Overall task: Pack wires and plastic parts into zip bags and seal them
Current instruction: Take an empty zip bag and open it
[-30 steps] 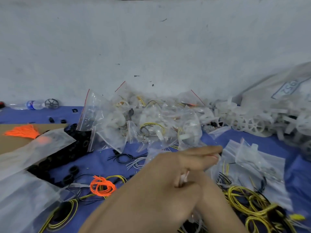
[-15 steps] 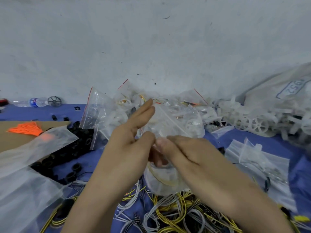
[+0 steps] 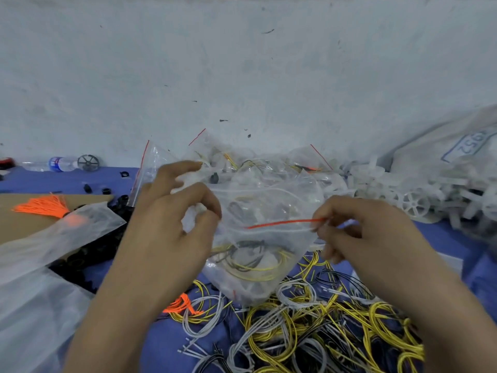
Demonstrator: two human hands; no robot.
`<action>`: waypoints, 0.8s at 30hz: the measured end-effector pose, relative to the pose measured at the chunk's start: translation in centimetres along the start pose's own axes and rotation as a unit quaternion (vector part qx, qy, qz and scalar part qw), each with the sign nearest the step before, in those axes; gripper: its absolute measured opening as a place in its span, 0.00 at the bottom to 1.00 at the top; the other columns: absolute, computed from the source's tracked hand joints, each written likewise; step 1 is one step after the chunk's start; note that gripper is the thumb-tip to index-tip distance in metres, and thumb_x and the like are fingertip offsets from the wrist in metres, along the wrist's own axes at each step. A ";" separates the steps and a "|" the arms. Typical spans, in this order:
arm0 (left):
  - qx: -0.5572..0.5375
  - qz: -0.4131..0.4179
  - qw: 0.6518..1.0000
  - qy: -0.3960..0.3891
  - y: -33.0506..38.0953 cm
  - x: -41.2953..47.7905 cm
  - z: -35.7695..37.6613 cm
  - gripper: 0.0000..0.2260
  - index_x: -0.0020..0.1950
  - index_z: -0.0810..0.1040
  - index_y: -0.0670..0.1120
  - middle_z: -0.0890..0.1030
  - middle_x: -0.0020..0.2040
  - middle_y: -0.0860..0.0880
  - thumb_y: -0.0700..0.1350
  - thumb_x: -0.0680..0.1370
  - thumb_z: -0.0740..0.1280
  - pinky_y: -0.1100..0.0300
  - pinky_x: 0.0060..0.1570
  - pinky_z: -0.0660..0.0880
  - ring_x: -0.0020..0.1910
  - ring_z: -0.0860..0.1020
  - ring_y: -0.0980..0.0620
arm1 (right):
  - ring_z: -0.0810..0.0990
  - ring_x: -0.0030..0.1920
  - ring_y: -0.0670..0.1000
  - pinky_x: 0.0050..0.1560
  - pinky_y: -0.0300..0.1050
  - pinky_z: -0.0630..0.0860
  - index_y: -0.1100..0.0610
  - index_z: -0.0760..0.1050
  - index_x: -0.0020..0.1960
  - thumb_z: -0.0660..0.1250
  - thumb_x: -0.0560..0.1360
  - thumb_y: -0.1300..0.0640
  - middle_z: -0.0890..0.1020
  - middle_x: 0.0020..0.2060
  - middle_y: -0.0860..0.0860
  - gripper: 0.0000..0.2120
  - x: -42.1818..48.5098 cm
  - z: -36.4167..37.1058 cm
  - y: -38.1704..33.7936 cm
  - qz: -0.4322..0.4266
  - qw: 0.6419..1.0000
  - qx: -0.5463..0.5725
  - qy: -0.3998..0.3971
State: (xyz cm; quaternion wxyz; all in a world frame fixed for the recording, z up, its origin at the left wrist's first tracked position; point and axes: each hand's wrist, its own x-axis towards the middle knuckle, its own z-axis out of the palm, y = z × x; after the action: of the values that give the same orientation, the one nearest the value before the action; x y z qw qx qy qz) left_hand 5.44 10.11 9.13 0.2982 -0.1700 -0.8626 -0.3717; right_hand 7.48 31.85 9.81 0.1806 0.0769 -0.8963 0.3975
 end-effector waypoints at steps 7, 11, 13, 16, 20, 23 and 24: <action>-0.050 0.170 0.983 -0.047 0.3 0.0 -0.9 0.07 0.39 0.75 0.48 0.80 0.51 0.58 0.47 0.76 0.62 0.81 0.41 0.64 0.42 0.73 0.75 | 0.84 0.35 0.45 0.38 0.33 0.79 0.59 0.78 0.39 0.63 0.75 0.72 0.83 0.35 0.54 0.11 1.6 0.9 0.8 0.008 0.984 0.172 0.046; -0.053 0.185 0.981 0.010 0.4 0.3 -1.1 0.08 0.39 0.75 0.51 0.75 0.39 0.53 0.52 0.76 0.64 0.68 0.38 0.68 0.38 0.75 0.53 | 0.84 0.37 0.46 0.39 0.31 0.77 0.57 0.77 0.41 0.62 0.76 0.71 0.83 0.36 0.52 0.12 2.2 1.4 1.2 -0.046 0.957 0.258 0.127; -0.085 0.180 0.980 0.011 0.4 0.3 -1.1 0.09 0.36 0.73 0.52 0.74 0.39 0.52 0.54 0.73 0.67 0.64 0.38 0.70 0.38 0.74 0.50 | 0.83 0.37 0.46 0.37 0.31 0.76 0.53 0.77 0.40 0.62 0.76 0.71 0.83 0.36 0.51 0.14 2.2 1.0 1.4 -0.097 0.950 0.248 0.161; -0.170 0.125 0.976 -0.049 0.4 0.0 -0.9 0.12 0.37 0.74 0.51 0.76 0.40 0.49 0.56 0.66 0.72 0.56 0.39 0.74 0.40 0.76 0.45 | 0.80 0.37 0.45 0.38 0.33 0.76 0.48 0.78 0.39 0.65 0.74 0.71 0.83 0.37 0.46 0.17 1.9 -0.9 2.3 -0.145 0.955 0.200 0.163; -0.188 0.084 0.976 -0.076 0.2 -0.3 -0.6 0.10 0.40 0.78 0.54 0.81 0.37 0.53 0.58 0.64 0.71 0.57 0.40 0.78 0.36 0.80 0.53 | 0.79 0.36 0.48 0.40 0.43 0.77 0.45 0.78 0.47 0.73 0.68 0.64 0.83 0.35 0.47 0.15 1.1 -3.4 3.5 -0.152 0.956 0.206 0.146; -0.173 0.091 0.978 -0.067 0.2 -0.4 -0.9 0.12 0.46 0.79 0.60 0.81 0.37 0.54 0.62 0.65 0.70 0.61 0.38 0.77 0.35 0.80 0.55 | 0.79 0.38 0.49 0.42 0.42 0.76 0.45 0.76 0.53 0.71 0.64 0.56 0.82 0.35 0.49 0.18 0.9 -3.8 3.9 -0.134 0.948 0.258 0.128; -0.170 0.093 0.979 -0.068 0.0 -0.4 -1.0 0.13 0.48 0.79 0.61 0.80 0.36 0.54 0.62 0.65 0.70 0.63 0.36 0.76 0.34 0.79 0.55 | 0.79 0.38 0.48 0.43 0.42 0.76 0.44 0.76 0.53 0.71 0.64 0.56 0.82 0.35 0.49 0.19 1.0 -3.6 3.9 -0.130 0.945 0.271 0.125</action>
State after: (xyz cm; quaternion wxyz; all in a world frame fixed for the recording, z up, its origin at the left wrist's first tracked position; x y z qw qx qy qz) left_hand 6.12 9.37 9.44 0.2388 -0.3224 -0.7854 -0.4714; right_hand 6.42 37.19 9.74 0.3138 0.1887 -0.7069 0.6051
